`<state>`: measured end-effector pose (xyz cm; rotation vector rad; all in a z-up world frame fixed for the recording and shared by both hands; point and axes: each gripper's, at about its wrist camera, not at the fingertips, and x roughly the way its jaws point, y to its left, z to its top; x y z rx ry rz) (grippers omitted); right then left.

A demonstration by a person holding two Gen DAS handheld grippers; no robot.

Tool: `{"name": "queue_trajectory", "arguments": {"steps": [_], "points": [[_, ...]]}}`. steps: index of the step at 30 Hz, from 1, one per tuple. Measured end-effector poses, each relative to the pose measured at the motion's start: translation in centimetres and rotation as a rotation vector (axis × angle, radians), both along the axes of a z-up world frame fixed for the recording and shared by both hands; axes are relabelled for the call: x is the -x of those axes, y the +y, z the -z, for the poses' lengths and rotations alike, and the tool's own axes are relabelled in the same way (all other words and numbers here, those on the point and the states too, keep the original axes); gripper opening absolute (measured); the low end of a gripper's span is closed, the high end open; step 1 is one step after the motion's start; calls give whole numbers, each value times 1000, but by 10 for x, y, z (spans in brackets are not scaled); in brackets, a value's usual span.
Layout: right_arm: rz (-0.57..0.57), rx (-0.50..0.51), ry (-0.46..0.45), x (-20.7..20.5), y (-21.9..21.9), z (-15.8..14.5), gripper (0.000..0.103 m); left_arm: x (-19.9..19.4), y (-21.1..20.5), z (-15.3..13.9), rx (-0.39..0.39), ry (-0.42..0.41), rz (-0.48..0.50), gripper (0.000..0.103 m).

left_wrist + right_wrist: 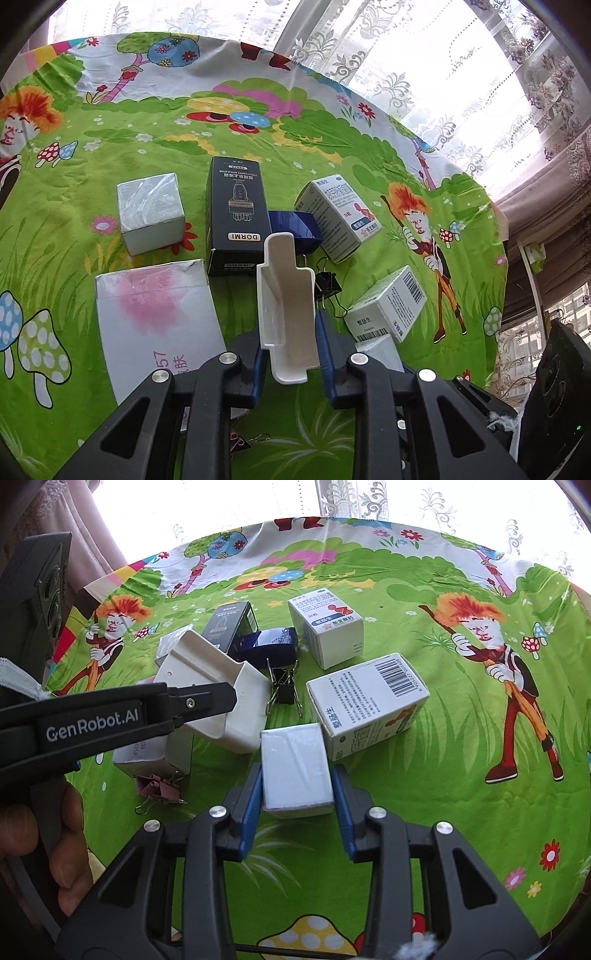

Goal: Organize rigid objects
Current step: 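Grasp the white cube box with right tool while left tool grasps the white plastic tray, then carry the white cube box and white tray to the purple box and release them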

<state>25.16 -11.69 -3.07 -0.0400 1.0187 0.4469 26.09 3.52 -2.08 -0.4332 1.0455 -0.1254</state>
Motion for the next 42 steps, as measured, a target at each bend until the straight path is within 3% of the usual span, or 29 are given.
{"name": "queue_trajectory", "arguments": {"steps": [2, 11, 25, 36, 42], "points": [[2, -9, -6, 1, -2, 0, 40, 2, 2, 1, 2, -4, -5, 10], [8, -28, -70, 7, -7, -11, 40, 9, 6, 1, 22, -36, -34, 10], [32, -50, -165, 15, -17, -31, 39, 19, 8, -20, -1, -135, -50, 10], [37, -47, -192, 20, -18, -40, 39, 27, 13, -29, 2, -158, -67, 10], [33, -42, -231, 33, -12, -60, 39, 44, 19, -47, 8, -175, -79, 10]]}}
